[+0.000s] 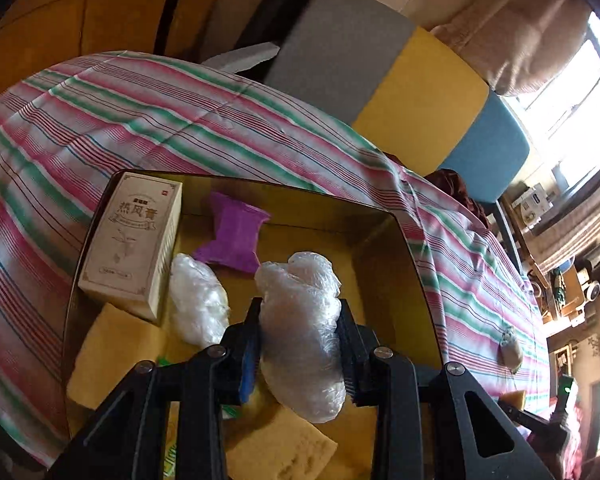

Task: Organize objects
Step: 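Lower the plastic-wrapped ball into the gold tray and open the left gripper, then carry the yellow sponge into the gold tray and open the right gripper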

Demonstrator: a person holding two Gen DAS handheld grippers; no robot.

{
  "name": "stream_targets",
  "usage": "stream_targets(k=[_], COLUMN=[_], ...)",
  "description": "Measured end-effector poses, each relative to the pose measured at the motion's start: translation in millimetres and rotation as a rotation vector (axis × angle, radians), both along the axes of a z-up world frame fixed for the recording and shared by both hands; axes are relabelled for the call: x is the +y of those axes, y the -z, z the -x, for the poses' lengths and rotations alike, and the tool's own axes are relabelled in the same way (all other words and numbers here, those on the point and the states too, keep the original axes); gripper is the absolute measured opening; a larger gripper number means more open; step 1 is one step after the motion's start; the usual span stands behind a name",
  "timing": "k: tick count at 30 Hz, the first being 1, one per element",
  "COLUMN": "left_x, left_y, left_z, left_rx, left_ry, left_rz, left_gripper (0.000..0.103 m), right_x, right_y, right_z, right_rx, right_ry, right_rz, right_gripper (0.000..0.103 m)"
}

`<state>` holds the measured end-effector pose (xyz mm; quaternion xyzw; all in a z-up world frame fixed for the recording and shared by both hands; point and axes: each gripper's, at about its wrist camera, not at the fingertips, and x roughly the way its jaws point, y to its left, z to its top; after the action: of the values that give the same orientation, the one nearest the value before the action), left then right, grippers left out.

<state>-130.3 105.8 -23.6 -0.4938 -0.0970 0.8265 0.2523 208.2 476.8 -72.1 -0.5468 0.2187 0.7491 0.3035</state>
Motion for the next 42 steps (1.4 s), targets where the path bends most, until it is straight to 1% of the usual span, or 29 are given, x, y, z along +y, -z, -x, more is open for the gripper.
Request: stream_targets(k=[2,5,8,10,12,13,16,17,18,20,23,25,26,27,30,34,35,38,40,42], left_x=[5.8,20.6,34.7,42.0,49.8,53.4,57.9,56.4,54.8,50.7,44.1,37.2,35.4,34.2,27.9,18.0,16.2,10.9,9.3,5.5], left_y=[1.0,4.8,17.3,25.7,34.0,38.3,46.5,46.7,43.7,35.7,17.5,3.5,-2.4,-7.8,-18.8,-26.5,-26.9,-28.2,-28.4,-27.2], left_z=[8.1,19.5,31.5,38.4,44.6,47.4,50.7,49.9,46.5,37.4,18.4,1.1,-7.0,-17.0,-42.3,-65.2,-69.2,-78.1,-83.8,-86.9], left_rx=[-0.003,0.014,-0.012,-0.017,-0.02,-0.021,-0.017,-0.015,0.002,0.052,0.144,0.214,0.244,0.274,0.338,0.361,0.36,0.37,0.377,0.376], left_ry=[0.001,0.007,0.017,0.015,0.035,0.036,0.04,0.035,0.034,0.038,0.035,0.027,0.025,0.03,0.038,0.043,0.048,0.05,0.048,0.046], left_rz=[-0.003,0.022,0.057,0.096,0.127,0.157,0.218,0.228,0.235,0.251,0.275,0.281,0.281,0.281,0.281,0.276,0.272,0.272,0.274,0.273], left_gripper=[0.034,0.034,0.034,0.034,0.035,0.036,0.043,0.044,0.044,0.049,0.05,0.051,0.054,0.055,0.056,0.057,0.057,0.057,0.057,0.057], right_x=[1.3,-0.4,-0.6,-1.1,-1.0,-0.8,-1.6,-2.4,-3.4,-2.7,-5.8,-6.0,-5.9,-6.7,-7.2,-8.0,-15.5,-18.1,-20.4,-28.1], right_y=[-0.3,-0.2,0.1,0.1,0.3,0.2,0.5,0.5,0.5,0.3,1.7,1.3,1.2,1.4,0.7,-1.0,-5.4,-8.5,-12.8,-19.8], right_z=[-0.8,-0.5,1.3,-0.5,-0.5,-0.7,0.3,0.2,0.6,-4.3,-3.4,-4.0,-4.2,4.1,4.4,6.8,6.0,8.0,25.3,38.1], right_rx=[-0.001,-0.001,-0.001,-0.001,-0.001,-0.001,-0.001,0.0,-0.001,-0.002,-0.004,-0.005,-0.006,-0.009,-0.013,-0.027,-0.031,-0.03,-0.015,0.02], right_ry=[-0.001,0.0,0.0,0.0,0.0,0.0,0.001,0.001,0.001,0.0,-0.002,-0.002,-0.004,-0.005,-0.01,-0.02,-0.024,-0.042,-0.052,-0.062], right_rz=[-0.001,-0.001,-0.001,-0.002,-0.002,-0.002,-0.002,-0.002,-0.002,-0.003,-0.007,-0.01,-0.013,-0.016,-0.024,-0.047,-0.055,-0.059,-0.057,-0.057], right_gripper=[0.044,0.044,0.044,0.044,0.044,0.044,0.044,0.044,0.044,0.044,0.044,0.044,0.044,0.044,0.043,0.043,0.043,0.042,0.042,0.042])
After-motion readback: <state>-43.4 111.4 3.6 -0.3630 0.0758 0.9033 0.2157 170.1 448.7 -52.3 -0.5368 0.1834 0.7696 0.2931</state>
